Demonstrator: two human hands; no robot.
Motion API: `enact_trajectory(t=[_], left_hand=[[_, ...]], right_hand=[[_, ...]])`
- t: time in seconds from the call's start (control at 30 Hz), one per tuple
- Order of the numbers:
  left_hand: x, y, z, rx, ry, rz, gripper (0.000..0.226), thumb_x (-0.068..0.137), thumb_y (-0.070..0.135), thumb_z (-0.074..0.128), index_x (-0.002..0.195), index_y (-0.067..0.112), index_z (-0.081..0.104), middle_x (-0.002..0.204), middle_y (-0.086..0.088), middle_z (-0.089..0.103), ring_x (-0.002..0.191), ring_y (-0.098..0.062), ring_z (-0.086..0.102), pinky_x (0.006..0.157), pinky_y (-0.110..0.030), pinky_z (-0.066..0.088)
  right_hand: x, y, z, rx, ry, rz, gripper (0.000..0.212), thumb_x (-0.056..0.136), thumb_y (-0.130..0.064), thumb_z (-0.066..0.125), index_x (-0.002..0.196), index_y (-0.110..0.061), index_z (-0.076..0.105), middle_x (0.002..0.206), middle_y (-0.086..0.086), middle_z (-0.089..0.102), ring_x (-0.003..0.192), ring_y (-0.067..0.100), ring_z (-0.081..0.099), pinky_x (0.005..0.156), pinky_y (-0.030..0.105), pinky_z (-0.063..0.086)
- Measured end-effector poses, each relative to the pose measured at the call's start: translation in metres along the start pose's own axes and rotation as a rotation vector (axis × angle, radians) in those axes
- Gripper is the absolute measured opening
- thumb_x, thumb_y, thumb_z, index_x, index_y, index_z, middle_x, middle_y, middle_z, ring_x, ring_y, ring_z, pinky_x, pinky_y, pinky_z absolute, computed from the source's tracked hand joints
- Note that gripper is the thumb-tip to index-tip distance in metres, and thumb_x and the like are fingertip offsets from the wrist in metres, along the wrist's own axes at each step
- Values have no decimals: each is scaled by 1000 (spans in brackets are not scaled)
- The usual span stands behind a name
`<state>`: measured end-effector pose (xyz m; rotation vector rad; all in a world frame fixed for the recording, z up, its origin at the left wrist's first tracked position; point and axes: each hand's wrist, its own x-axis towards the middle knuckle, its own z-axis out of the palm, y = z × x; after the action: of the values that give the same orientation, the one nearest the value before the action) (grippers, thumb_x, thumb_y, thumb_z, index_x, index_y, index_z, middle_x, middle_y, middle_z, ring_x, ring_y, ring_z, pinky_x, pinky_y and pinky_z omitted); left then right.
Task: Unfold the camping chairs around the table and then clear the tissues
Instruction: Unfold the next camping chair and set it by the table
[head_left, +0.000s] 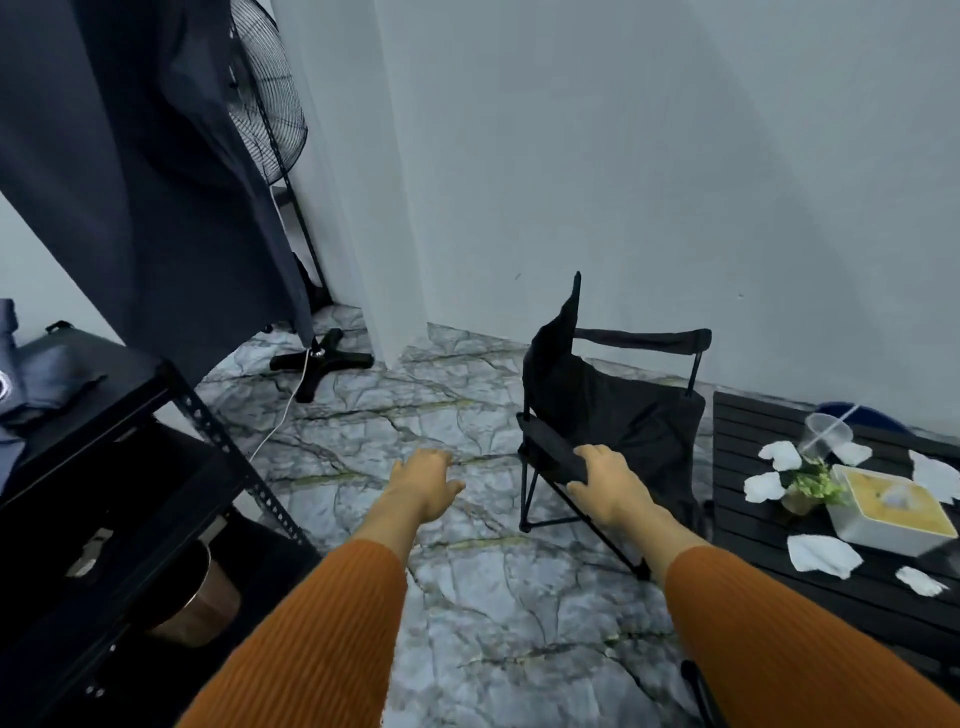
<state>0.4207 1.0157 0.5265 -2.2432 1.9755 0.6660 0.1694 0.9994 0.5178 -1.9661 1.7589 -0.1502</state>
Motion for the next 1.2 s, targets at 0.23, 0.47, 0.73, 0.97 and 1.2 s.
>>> enact_trajectory(t=[0.23,0.47,0.73,0.97,1.2], left_hand=[[114,-8,-50,-50,17,24,61,96,43,52,148,16,34,155,-7,34,142,-27,33,119,-46,25],[233,-11,-90,-6,15,132,54,98,42,45,146,17,37,152,-10,38,140,-28,36,116,-43,30],[364,4,-150,113,-2,394,54,99,43,43,146,16,38,153,-11,37,139,-29,36,114,-44,33],[453,43,-184,216,-29,634,51,99,41,42,143,15,42,147,-11,43,133,-29,42,112,-43,33],[521,120,-194,252,-28,885,43,98,37,45,134,14,51,134,-11,52,128,-28,46,107,-40,37]], right_hand=[[116,-21,-34,74,53,37,56,96,-28,54,145,-11,33,149,10,37,138,29,32,109,46,38],[206,-23,-45,154,110,164,55,96,-30,54,144,-11,35,148,10,39,136,29,36,107,46,41],[292,-41,-51,198,217,388,56,95,-33,55,144,-13,36,145,10,42,131,29,43,104,45,44],[350,-63,-67,96,327,562,55,95,-34,52,143,-10,37,144,12,44,136,29,38,114,46,33],[400,-45,-98,25,354,675,49,96,-32,50,139,-10,38,144,12,43,137,29,35,117,47,27]])
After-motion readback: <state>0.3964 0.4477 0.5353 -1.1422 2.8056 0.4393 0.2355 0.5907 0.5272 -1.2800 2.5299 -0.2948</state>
